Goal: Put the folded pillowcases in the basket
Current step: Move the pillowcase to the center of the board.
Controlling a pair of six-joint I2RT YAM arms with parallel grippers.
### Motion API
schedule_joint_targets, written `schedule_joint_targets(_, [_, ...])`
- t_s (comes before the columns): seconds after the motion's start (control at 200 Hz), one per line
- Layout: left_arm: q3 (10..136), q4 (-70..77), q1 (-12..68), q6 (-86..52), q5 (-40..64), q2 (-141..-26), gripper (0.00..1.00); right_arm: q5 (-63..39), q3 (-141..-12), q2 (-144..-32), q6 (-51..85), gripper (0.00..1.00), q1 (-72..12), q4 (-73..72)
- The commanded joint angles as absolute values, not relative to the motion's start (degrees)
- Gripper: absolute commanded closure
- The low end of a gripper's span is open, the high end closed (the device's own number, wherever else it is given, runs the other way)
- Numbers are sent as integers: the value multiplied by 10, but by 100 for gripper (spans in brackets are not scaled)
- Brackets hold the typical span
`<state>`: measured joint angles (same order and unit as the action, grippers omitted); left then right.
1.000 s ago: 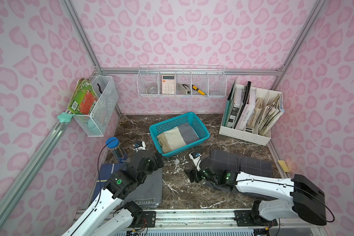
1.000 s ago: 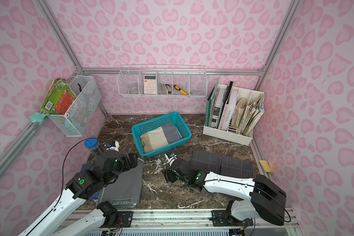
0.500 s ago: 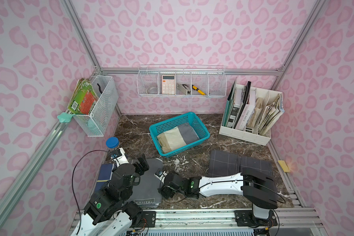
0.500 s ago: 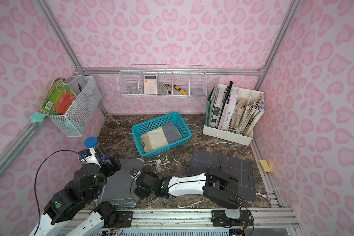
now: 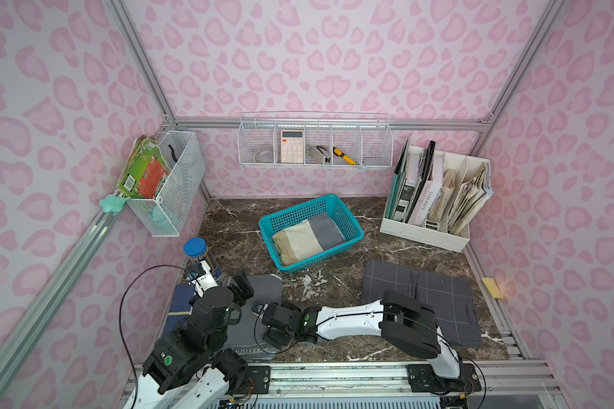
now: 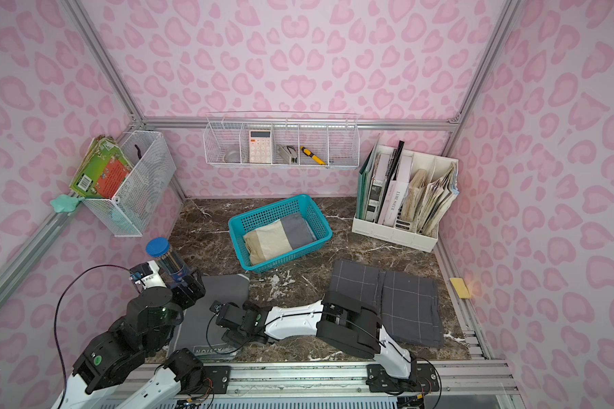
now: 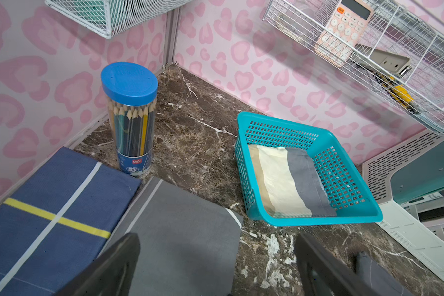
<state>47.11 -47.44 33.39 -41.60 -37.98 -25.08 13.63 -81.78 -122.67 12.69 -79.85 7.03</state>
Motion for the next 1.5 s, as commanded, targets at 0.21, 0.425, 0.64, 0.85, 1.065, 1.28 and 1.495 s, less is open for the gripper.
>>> schedule_joint_targets(0.21, [477,-495,335,-422,-387,-298,1,188,-670,-1145,256,13,-754,114])
schedule_joint_targets(0.425, [478,-490,333,-422,-339,-375,1,194,-562,-1077,311,13,-706,98])
schedule_joint_targets(0.64, [458,-537,333,-498,-292,-459,1,240,-502,-1016,319,14,-651,119])
schedule_joint_targets(0.85, [392,-519,334,-549,-237,-478,1,226,-480,-962,292,14,-637,99])
schedule_joint_targets(1.065, [349,-500,334,-567,-202,-514,1,201,-484,-938,306,14,-674,77])
schedule_joint_targets(1.28, [351,-494,332,-581,-168,-580,1,195,-490,-948,331,13,-707,84])
schedule_joint_targets(1.495, [351,-493,303,-590,-145,-631,1,183,-466,-959,344,13,-682,72])
